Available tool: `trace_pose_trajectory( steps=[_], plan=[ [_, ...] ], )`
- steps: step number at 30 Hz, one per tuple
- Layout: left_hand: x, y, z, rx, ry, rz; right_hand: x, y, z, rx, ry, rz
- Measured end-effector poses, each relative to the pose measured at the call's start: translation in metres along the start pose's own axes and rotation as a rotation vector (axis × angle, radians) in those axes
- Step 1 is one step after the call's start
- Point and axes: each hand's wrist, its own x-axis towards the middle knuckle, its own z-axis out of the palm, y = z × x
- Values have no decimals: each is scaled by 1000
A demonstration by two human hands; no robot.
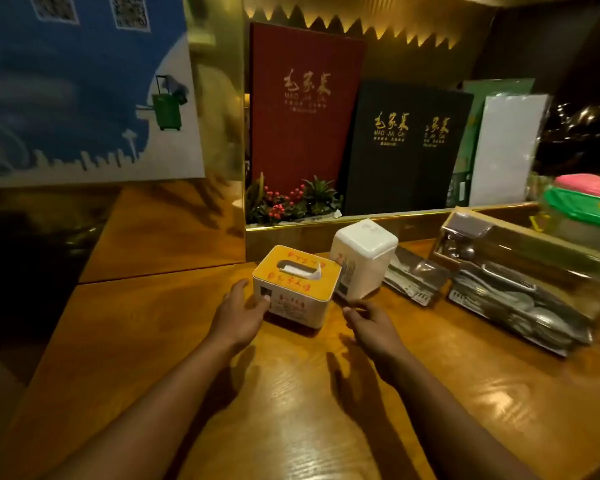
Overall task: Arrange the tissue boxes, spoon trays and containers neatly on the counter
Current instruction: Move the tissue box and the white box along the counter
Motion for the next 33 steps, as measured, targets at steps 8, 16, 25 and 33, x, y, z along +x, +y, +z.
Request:
trace_pose_trajectory(
  steps=[8, 16, 25, 33],
  plan=[
    [8, 18, 36, -299, 53, -165, 45, 4, 31, 183, 65, -30],
    [36, 21, 62, -110, 249, -226, 58, 13, 33, 247, 2, -33],
    [48, 22, 40, -206, 322, -182, 68, 13, 29, 252, -131, -47],
    [32, 4, 28, -205, 334, -148, 87, 15, 29, 213, -239, -105]
  ],
)
